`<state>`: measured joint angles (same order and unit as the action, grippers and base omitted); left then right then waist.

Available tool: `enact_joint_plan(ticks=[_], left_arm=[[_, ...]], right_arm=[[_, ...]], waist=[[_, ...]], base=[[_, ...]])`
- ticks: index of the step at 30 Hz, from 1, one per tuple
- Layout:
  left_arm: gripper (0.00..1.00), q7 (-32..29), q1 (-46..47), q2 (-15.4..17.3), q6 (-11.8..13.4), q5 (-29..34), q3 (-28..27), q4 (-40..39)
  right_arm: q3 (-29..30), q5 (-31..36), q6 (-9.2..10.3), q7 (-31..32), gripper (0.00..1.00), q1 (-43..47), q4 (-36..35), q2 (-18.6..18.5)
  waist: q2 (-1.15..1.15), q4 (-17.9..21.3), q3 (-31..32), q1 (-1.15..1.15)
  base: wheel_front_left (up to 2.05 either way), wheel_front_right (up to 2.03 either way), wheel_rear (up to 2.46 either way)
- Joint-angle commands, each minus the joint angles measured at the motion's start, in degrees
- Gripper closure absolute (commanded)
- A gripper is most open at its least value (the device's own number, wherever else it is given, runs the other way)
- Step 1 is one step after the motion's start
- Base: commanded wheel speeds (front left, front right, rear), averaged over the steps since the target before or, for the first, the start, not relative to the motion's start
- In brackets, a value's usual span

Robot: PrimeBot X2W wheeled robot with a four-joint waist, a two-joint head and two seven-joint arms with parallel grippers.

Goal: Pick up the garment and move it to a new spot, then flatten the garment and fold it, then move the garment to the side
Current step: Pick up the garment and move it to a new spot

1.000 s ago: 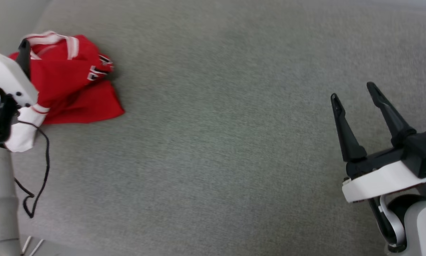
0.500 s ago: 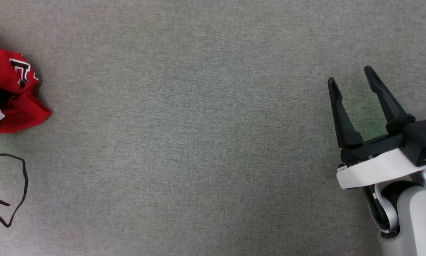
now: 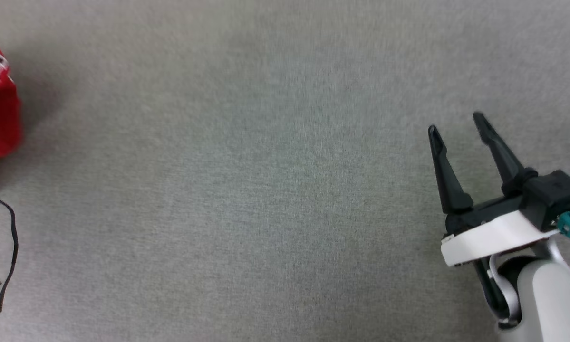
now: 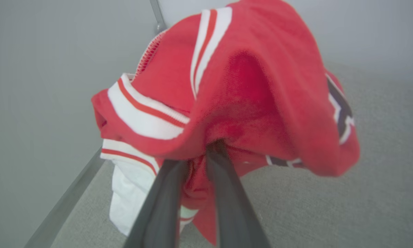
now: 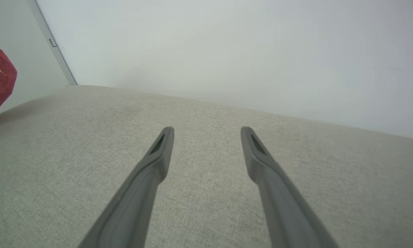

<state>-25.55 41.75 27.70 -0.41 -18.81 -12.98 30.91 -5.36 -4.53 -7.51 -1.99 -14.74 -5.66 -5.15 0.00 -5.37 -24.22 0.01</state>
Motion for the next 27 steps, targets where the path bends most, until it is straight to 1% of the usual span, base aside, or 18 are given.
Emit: enact_joint_plan(ticks=[1, 4, 7, 11, 15, 20, 22, 23, 24, 25, 26, 27], left_arm=[[1.0, 11.3, 1.6, -0.4, 0.3, 3.0, 1.8, -1.5], [1.0, 16.7, 2.0, -1.5, -0.5, 4.0, 3.3, -2.6], [1.0, 20.0, 1.3, -2.9, -1.5, 4.5, 5.2, -3.7], [1.0, 23.1, -1.1, -5.8, -1.4, 4.4, 6.7, -7.1], [1.0, 23.9, -5.4, -9.1, -0.8, 4.2, 8.4, -11.5], [1.0, 24.8, -11.8, -14.9, 0.5, 3.9, 11.5, -17.6], [1.0, 24.6, -14.4, -17.1, 0.1, 3.6, 13.4, -19.1], [1.0, 24.6, -14.4, -17.1, 0.1, 3.6, 13.4, -19.1], [1.0, 24.8, -15.5, -18.2, 0.0, 3.6, 14.4, -19.7], [1.0, 24.7, -18.1, -20.5, -0.6, 3.4, 16.9, -20.1], [1.0, 24.7, -18.1, -20.5, -0.6, 3.4, 16.9, -20.1], [1.0, 24.8, -19.2, -21.2, -0.9, 3.5, 18.3, -20.0]], right_arm=[[0.9, -0.7, 0.04, -0.6, 0.0, 3.6, 1.6, 1.2], [1.5, -0.9, 0.04, -0.7, 0.0, 5.2, 2.0, 1.6], [1.9, -1.1, 0.04, -0.4, 0.0, 6.9, 2.0, 2.0], [2.0, -1.3, 0.04, -0.1, 0.0, 8.2, 1.8, 2.2], [1.7, -1.4, 0.04, 0.4, 0.0, 9.7, 1.6, 2.3], [1.8, -2.0, 0.04, 1.1, 0.0, 11.4, 1.1, 2.3], [1.7, -1.7, 0.04, 1.5, 0.0, 11.8, 0.8, 2.3], [1.7, -1.7, 0.04, 1.5, 0.0, 11.8, 0.8, 2.3], [1.9, -1.6, 0.04, 1.7, 0.0, 11.9, 0.5, 2.3], [2.1, -1.3, 0.04, 1.8, 0.0, 12.3, 0.1, 2.3], [2.1, -1.3, 0.04, 1.8, 0.0, 12.3, 0.1, 2.3], [2.3, -1.5, 0.04, 1.9, 0.0, 12.4, -0.1, 2.3]], waist=[[0.0, 0.2, 9.5, -0.01], [0.0, 0.8, 13.1, -0.01], [0.0, 1.9, 15.9, -0.01], [0.0, 4.5, 18.4, -0.01], [0.0, 8.1, 20.3, -0.01], [0.0, 12.6, 21.4, -0.01], [0.0, 14.5, 21.2, -0.01], [0.0, 14.5, 21.2, -0.01], [0.0, 15.3, 21.0, -0.01], [0.0, 16.9, 20.4, -0.01], [0.0, 16.9, 20.4, -0.01], [0.0, 17.6, 20.1, -0.01]], base=[[0.0, 0.0, 0.0], [0.0, 0.0, 0.0], [0.0, 0.0, 0.0], [0.0, 0.0, 0.0], [0.0, 0.0, 0.0], [0.0, 0.0, 0.0], [0.0, 0.0, 0.0], [0.0, 0.0, 0.0], [0.0, 0.0, 0.0], [0.0, 0.0, 0.0], [0.0, 0.0, 0.0], [0.0, 0.0, 0.0]])
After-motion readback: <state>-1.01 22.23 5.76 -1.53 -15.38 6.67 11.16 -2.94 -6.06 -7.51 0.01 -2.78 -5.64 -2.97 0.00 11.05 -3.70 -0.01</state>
